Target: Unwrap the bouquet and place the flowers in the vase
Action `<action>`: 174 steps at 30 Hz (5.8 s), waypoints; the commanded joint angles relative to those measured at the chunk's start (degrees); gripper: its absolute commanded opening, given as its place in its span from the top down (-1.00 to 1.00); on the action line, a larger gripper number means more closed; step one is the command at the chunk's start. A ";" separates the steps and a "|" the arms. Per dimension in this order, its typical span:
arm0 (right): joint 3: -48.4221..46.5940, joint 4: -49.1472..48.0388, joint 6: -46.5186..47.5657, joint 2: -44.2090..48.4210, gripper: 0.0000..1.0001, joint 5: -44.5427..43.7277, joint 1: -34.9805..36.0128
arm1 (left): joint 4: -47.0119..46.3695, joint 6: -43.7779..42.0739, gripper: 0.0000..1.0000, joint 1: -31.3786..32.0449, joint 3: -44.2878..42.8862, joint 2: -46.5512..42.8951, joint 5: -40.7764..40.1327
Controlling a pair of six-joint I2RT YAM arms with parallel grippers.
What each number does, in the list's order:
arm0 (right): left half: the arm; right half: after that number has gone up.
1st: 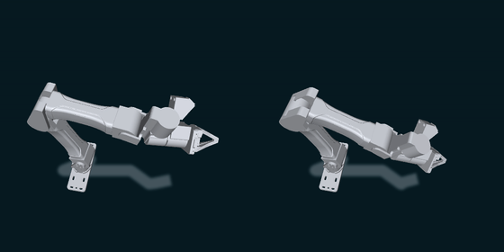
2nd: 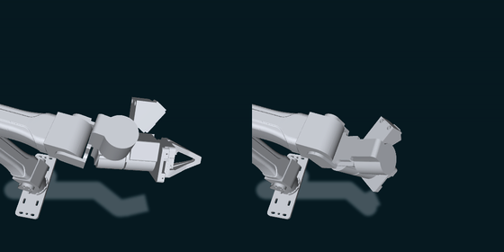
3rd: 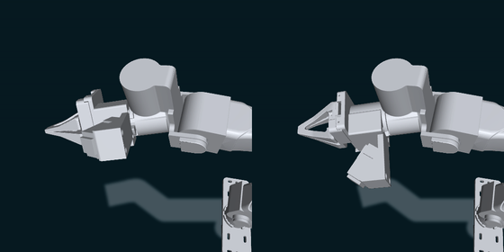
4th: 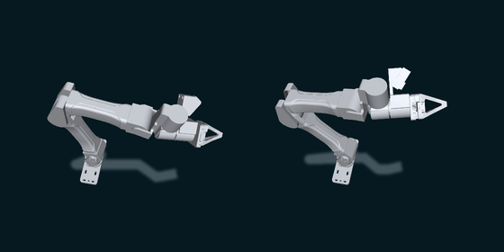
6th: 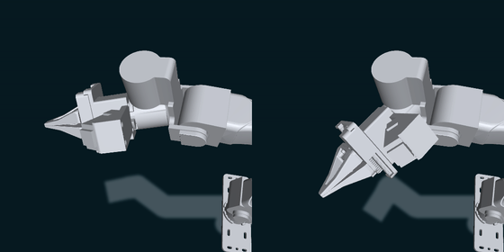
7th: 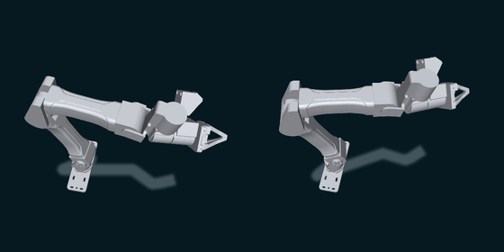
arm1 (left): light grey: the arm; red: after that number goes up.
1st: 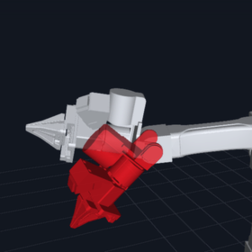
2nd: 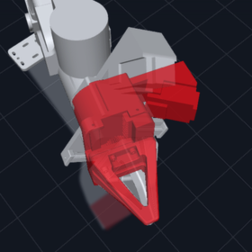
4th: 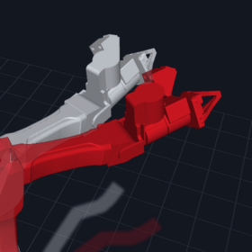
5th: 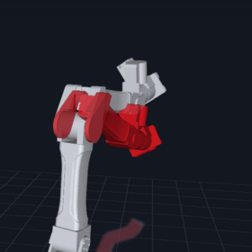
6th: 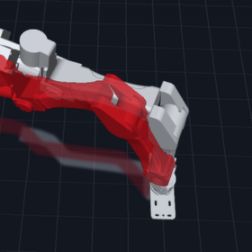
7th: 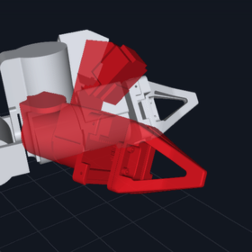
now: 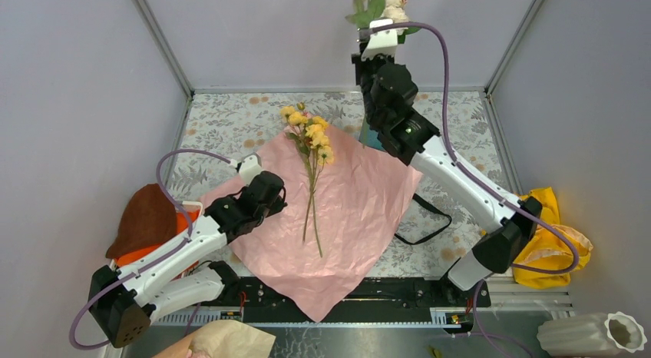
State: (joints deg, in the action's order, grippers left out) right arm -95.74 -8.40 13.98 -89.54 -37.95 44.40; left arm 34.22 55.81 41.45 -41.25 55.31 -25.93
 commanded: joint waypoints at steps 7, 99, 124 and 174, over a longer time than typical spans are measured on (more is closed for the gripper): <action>-9.82 -23.64 9.57 -9.85 1.00 2.26 -9.89 | -1.25 -1.32 0.83 -0.41 0.40 -0.78 -2.67; 10.34 25.64 -28.66 -13.49 -0.18 20.84 5.24 | -0.12 1.22 0.82 -0.51 1.43 -2.84 -4.92; -5.35 28.86 -32.87 -36.05 -0.16 30.53 -0.59 | -1.26 0.98 0.81 -0.50 3.17 -1.78 -4.39; 5.68 20.84 -30.99 -22.70 0.98 25.59 -1.31 | -7.30 -0.41 0.81 -1.12 7.69 -0.06 -0.70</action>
State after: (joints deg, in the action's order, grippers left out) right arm -89.93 15.49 -19.00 -117.82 -8.73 43.48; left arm 30.74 56.21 40.75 -33.71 57.78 -25.82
